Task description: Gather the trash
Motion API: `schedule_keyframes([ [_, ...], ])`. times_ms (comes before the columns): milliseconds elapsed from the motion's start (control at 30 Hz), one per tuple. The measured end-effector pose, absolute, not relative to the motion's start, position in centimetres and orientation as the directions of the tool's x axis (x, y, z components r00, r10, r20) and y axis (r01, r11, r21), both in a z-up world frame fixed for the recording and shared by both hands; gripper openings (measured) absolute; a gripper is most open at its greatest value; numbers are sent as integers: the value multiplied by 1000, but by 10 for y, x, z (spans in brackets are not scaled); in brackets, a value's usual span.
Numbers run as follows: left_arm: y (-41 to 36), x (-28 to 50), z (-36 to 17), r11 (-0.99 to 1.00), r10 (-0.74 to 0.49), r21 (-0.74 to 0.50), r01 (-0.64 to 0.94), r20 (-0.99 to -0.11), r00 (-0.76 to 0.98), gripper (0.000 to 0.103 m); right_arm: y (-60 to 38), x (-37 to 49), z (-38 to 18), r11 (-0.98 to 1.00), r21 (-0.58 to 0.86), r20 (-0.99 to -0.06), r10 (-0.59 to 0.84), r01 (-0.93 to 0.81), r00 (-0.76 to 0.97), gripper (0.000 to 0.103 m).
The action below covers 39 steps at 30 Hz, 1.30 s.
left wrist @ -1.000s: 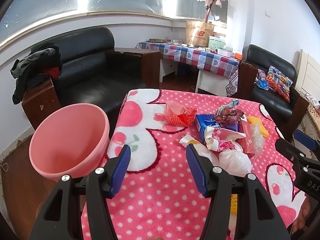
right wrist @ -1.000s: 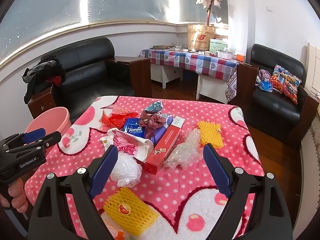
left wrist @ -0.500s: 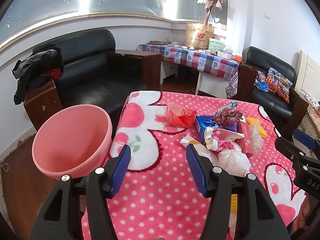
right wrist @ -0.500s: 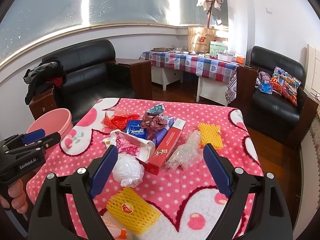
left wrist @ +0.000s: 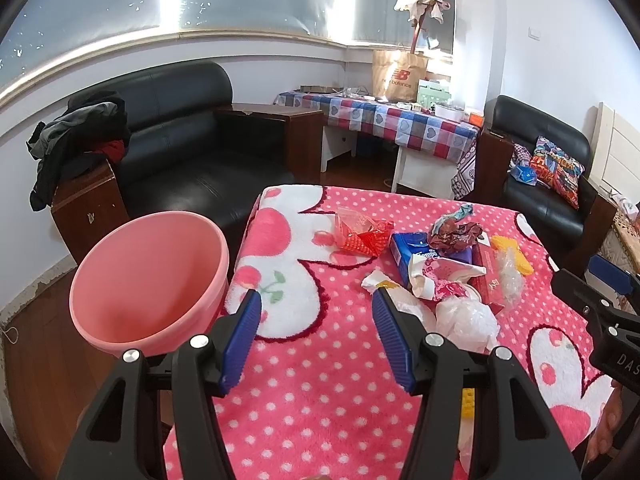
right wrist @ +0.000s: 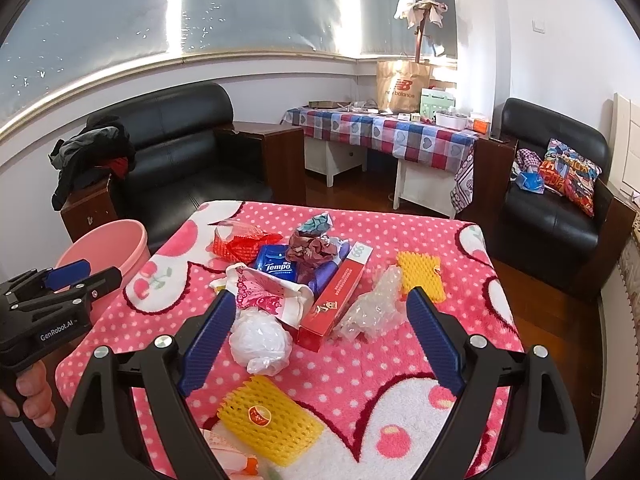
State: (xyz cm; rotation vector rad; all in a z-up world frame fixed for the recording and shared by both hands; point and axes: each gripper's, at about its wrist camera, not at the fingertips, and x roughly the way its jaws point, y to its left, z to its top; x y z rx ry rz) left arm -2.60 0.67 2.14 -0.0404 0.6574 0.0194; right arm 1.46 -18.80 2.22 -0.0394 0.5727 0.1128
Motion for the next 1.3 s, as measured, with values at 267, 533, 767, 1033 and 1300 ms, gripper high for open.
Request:
schedule_keyframes([
  [267,7,-27,22,999,6,-32,-32,-610,793,57,-188,10,24,993,-7,-535,99,-122,839,88],
  [533,6,-27,21,999,6,-32,-31,-608,794,58,-187,8,25,993,-5,-528,101,-122,843,88],
  [767,7,-28,23,999,5,-31,-30,-605,796,57,-187,4,25,992,-2,-517,104,-122,850,88],
  [1033,7,-29,23,999,-6,-34,-19,-603,797,57,-190,2,25,993,7,-520,103,-116,848,88],
  [1300,7,-37,16,996,-68,-86,21,-589,805,57,-203,-1,14,995,25,-531,95,-96,842,88],
])
